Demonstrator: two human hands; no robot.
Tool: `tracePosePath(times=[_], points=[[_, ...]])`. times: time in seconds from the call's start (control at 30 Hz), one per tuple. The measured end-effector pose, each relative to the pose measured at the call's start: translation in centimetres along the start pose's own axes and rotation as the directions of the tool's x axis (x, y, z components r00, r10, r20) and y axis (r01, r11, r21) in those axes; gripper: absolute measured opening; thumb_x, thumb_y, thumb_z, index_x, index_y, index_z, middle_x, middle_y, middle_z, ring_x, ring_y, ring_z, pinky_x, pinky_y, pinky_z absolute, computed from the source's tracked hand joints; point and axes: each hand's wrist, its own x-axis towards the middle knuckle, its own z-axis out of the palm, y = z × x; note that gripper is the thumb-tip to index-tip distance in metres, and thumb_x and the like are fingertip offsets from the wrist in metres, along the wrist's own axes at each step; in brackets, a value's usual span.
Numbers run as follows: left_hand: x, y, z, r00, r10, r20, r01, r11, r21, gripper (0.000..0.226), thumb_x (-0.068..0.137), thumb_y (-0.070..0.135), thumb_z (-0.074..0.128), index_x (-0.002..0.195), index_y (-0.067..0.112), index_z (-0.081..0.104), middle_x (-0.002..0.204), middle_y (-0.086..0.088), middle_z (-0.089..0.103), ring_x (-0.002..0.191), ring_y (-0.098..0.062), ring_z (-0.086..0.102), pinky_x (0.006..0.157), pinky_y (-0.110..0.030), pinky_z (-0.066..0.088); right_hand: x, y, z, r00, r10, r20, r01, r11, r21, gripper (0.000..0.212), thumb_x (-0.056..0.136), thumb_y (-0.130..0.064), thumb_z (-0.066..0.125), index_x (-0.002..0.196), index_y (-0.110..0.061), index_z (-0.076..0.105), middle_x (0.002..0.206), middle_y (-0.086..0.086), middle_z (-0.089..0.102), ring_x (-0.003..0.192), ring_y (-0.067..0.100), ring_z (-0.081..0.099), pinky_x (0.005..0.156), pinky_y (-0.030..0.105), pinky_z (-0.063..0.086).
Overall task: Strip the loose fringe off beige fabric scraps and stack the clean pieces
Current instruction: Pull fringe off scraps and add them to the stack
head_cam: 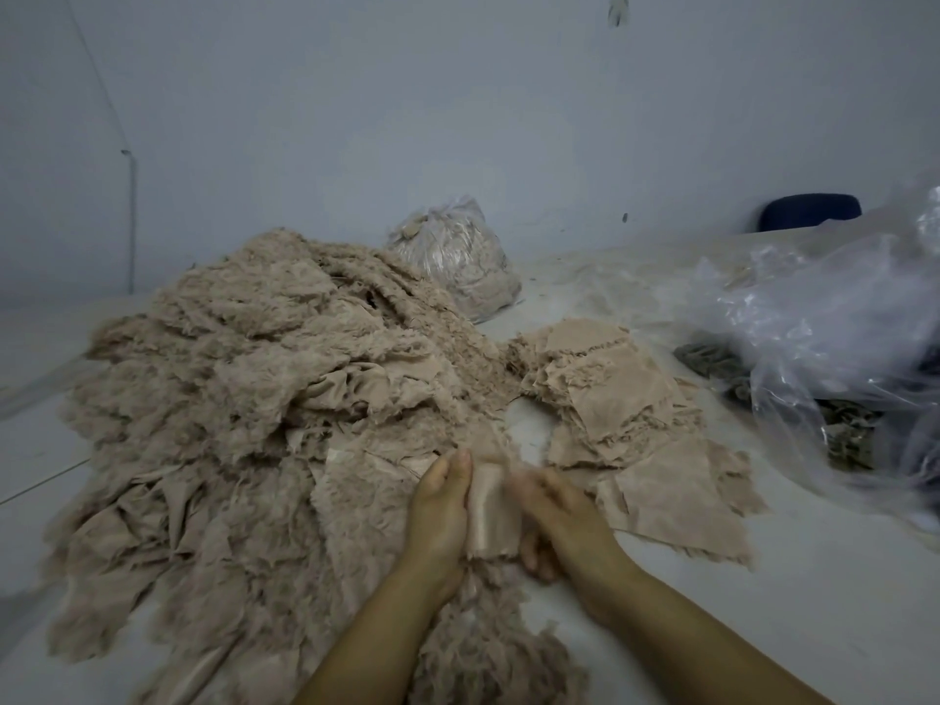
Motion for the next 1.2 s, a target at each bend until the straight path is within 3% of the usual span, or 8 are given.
tracePosePath(times=[0.13,0.23,0.37,0.5,0.63,0.97,1.13,1.2], points=[[0.2,0.3,-0.2,0.998,0.042,-0.047,-0.040,0.998,0.057,0.029,0.098,0.026,0.045,0.088,0.004,0.061,0.078,-0.010,0.069,0.069,-0.022,0.064,0.060,-0.031,0.053,-0.1,-0.4,0.0,1.000,-0.004,-0.014,0.004,1.000,0.010,0.032,0.079,-0.034,0.072,0.064,-0.016,0.050,0.045,-0.005,0.043,0.036,0.007,0.034,0.036,0.019,0.028],[-0.3,0.1,0.3,0.995,0.079,0.054,-0.090,0.961,0.261,0.027,0.099,0.020,0.044,0.083,0.008,0.062,0.075,-0.005,0.067,0.068,-0.020,0.060,0.062,-0.029,0.050,0.1,-0.5,0.0,0.989,-0.101,-0.110,0.090,0.991,-0.096,0.037,0.073,-0.054,0.062,0.073,-0.017,0.057,0.057,-0.009,0.052,0.052,0.007,0.049,0.050,0.020,0.041],[-0.9,-0.4,1.0,0.979,0.081,0.187,-0.147,0.917,0.370,0.025,0.099,0.024,0.044,0.091,0.007,0.062,0.084,-0.008,0.065,0.075,-0.018,0.060,0.068,-0.029,0.048,0.5,-0.1,0.2,0.947,-0.165,-0.274,0.143,0.985,-0.098,0.023,0.092,-0.029,0.059,0.078,-0.011,0.057,0.063,0.000,0.056,0.057,0.009,0.051,0.054,0.024,0.043],[-0.8,-0.1,0.8,0.988,0.119,0.102,-0.145,0.942,0.302,0.031,0.096,0.029,0.048,0.097,0.001,0.062,0.087,-0.014,0.065,0.077,-0.023,0.059,0.071,-0.038,0.047,0.9,-0.2,-0.4,0.875,-0.245,-0.418,0.187,0.967,-0.175,0.024,0.097,-0.018,0.052,0.073,-0.012,0.051,0.063,0.001,0.048,0.060,0.011,0.043,0.058,0.028,0.037],[-0.5,-0.2,0.8,0.994,0.104,0.008,-0.103,0.967,0.232,0.022,0.095,0.025,0.052,0.091,0.010,0.067,0.087,-0.010,0.070,0.075,-0.017,0.064,0.067,-0.029,0.051,1.1,-0.8,-0.7,0.851,-0.300,-0.430,0.177,0.936,-0.303,0.024,0.096,-0.022,0.052,0.072,-0.018,0.051,0.062,-0.007,0.050,0.054,0.000,0.043,0.056,0.023,0.037],[-0.4,-0.5,0.9,0.994,0.074,0.074,-0.089,0.970,0.226,0.019,0.093,0.018,0.056,0.079,0.015,0.069,0.063,0.008,0.064,0.051,-0.002,0.056,0.050,-0.012,0.046,0.9,-2.6,-5.1,0.858,-0.364,-0.362,0.120,0.828,-0.548,0.027,0.093,-0.024,0.057,0.067,-0.021,0.050,0.060,-0.006,0.050,0.056,-0.002,0.046,0.050,0.012,0.032],[0.0,-0.5,0.0,0.990,0.141,-0.031,-0.128,0.955,0.269,0.024,0.093,0.014,0.056,0.073,0.001,0.060,0.045,0.001,0.045,0.038,-0.008,0.038,0.039,-0.018,0.035,0.5,-3.1,-7.9,0.799,-0.393,-0.455,0.040,0.790,-0.612,0.018,0.093,-0.019,0.056,0.076,-0.013,0.057,0.069,-0.006,0.057,0.067,0.009,0.051,0.056,0.011,0.033],[0.2,-0.5,-0.6,0.991,0.134,-0.015,-0.122,0.940,0.319,0.027,0.095,0.018,0.054,0.078,-0.002,0.058,0.042,0.004,0.038,0.037,-0.010,0.031,0.037,-0.019,0.028,0.3,-3.6,-9.8,0.821,-0.337,-0.461,-0.080,0.731,-0.678,0.019,0.095,-0.024,0.054,0.080,-0.012,0.057,0.074,0.000,0.060,0.073,0.020,0.054,0.063,0.026,0.036]])
